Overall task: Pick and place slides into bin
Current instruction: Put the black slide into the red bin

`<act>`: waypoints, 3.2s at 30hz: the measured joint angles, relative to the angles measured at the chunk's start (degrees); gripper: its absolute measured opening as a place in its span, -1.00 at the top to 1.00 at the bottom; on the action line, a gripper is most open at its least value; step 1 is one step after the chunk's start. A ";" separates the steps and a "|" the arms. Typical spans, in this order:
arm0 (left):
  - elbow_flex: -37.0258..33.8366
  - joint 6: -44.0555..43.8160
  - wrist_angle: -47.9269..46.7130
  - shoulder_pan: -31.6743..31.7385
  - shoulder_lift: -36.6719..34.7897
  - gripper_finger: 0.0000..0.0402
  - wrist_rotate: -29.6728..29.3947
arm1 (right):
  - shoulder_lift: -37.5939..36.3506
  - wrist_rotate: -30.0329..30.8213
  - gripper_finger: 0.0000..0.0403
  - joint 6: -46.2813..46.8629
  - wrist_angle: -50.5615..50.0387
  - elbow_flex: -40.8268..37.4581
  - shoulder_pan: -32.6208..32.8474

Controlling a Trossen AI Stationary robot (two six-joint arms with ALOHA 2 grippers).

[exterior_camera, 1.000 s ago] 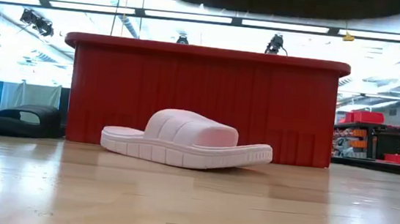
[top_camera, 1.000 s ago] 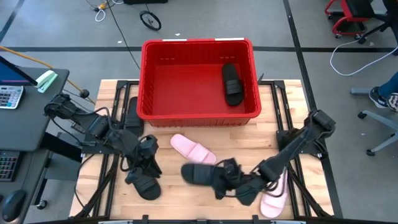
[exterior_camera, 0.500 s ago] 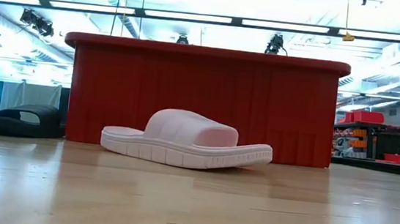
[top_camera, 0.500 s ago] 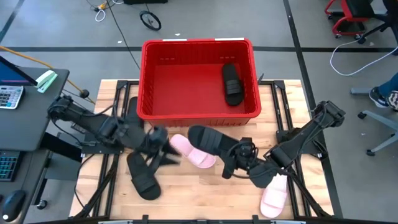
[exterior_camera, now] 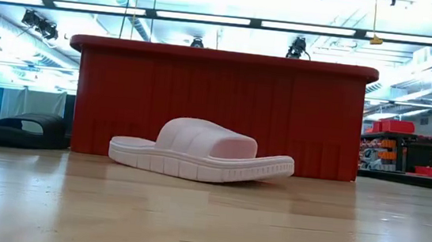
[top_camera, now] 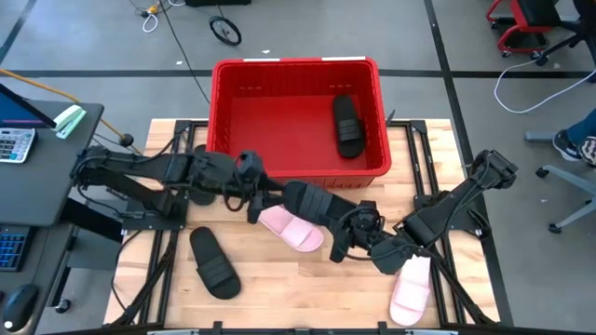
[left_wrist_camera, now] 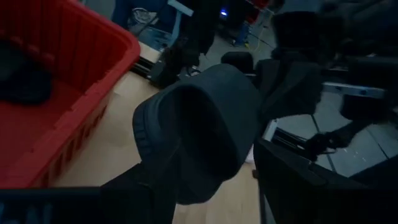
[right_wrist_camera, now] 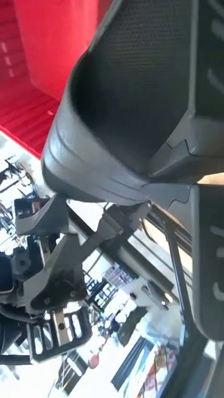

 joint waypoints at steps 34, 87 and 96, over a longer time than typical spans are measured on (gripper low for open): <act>-0.02 12.92 -0.42 14.37 1.96 0.03 21.32 | -14.91 -36.84 0.98 -31.45 -27.47 0.00 -14.64; -0.04 3.73 5.31 14.32 11.20 0.76 20.40 | -21.02 -42.25 0.28 -40.52 -23.70 0.02 -22.81; 0.04 3.15 2.53 24.66 2.67 0.76 19.95 | -28.78 -42.59 0.23 -36.47 -23.41 0.02 -21.52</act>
